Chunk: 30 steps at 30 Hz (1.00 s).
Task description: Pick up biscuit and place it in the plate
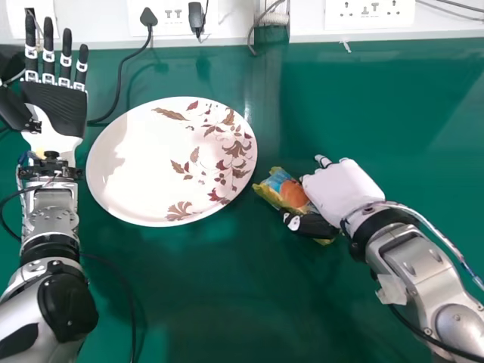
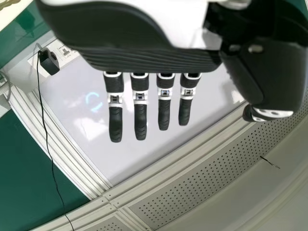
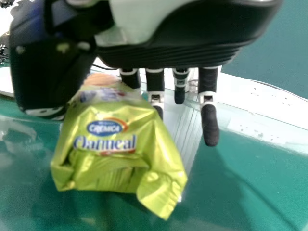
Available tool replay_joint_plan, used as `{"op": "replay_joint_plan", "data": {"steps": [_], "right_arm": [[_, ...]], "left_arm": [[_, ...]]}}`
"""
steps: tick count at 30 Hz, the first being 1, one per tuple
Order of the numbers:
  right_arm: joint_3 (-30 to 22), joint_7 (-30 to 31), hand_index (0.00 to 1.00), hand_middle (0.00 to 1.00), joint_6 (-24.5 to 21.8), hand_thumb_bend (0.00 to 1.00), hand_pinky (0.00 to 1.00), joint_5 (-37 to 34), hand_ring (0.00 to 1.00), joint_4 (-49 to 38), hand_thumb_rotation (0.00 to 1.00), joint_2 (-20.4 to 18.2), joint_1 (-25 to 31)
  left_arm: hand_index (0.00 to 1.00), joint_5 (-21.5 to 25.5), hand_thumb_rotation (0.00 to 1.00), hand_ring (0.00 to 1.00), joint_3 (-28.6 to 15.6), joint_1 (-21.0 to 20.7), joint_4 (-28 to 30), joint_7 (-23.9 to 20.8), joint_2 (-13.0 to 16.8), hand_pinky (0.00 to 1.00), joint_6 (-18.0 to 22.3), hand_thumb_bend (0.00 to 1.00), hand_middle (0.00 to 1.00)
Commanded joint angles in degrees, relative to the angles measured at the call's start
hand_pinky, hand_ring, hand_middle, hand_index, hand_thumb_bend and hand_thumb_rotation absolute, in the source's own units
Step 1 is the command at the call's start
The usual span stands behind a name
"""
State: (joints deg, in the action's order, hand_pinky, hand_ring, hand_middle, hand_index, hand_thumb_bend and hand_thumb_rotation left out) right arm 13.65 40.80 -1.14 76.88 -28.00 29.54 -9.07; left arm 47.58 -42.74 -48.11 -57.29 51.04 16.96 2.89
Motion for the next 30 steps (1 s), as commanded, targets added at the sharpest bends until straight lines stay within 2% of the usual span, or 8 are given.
{"op": "replay_joint_plan", "data": {"steps": [1,10,13,17,20,21,25,30], "right_arm": [[0.51,1.72,0.53,0.44,0.11,0.51,0.25,-0.67,0.34,0.81,0.00,0.39,1.70],[0.27,2.72,0.50,0.44,0.03,0.51,0.20,-1.34,0.27,0.25,0.00,0.69,1.32],[-0.08,3.49,0.50,0.42,-0.22,0.51,0.18,-1.85,0.24,-0.15,0.00,0.72,1.09],[-0.98,3.54,0.50,0.43,-1.19,0.51,0.17,-3.12,0.24,-0.19,0.00,0.20,0.45],[-1.65,3.74,0.50,0.43,-2.18,0.51,0.17,-4.03,0.23,-0.37,0.00,-0.20,-0.32],[-1.84,3.85,0.50,0.43,-2.39,0.51,0.17,-4.31,0.23,-0.51,0.00,-0.27,-0.60],[-2.50,3.15,0.50,0.43,-2.96,0.51,0.15,-4.46,0.21,-1.25,0.00,-0.46,-1.45],[-3.50,5.16,0.49,0.44,-4.66,0.51,0.14,-4.95,0.19,-2.39,0.00,-1.05,-2.50]], "left_arm": [[0.87,0.50,0.76,0.75,-0.47,-0.17,-0.18,-0.54,0.62,0.63,-0.30,0.64,0.87],[0.88,1.21,0.77,0.75,-0.94,-0.48,-0.71,-0.91,1.12,0.65,-2.13,0.64,0.87],[0.89,0.90,0.68,0.76,-0.91,-0.74,-1.49,-0.44,1.46,0.66,-1.70,0.68,0.88],[0.90,1.30,0.68,0.75,-1.61,-1.32,-3.07,-2.11,2.18,0.65,-2.48,0.73,0.88],[0.90,0.95,0.49,0.75,-1.60,-1.57,-4.16,-3.12,2.93,0.65,-2.98,0.74,0.87],[0.90,0.59,0.46,0.77,-1.45,-1.62,-4.34,-3.64,3.02,0.66,-2.51,0.74,0.87],[0.90,-0.96,0.46,0.75,-0.62,-1.56,-4.12,-5.32,2.66,0.62,0.73,0.72,0.86],[0.91,-1.28,0.45,0.75,-0.43,-1.78,-4.79,-5.29,3.03,0.63,1.01,0.67,0.89]]}}
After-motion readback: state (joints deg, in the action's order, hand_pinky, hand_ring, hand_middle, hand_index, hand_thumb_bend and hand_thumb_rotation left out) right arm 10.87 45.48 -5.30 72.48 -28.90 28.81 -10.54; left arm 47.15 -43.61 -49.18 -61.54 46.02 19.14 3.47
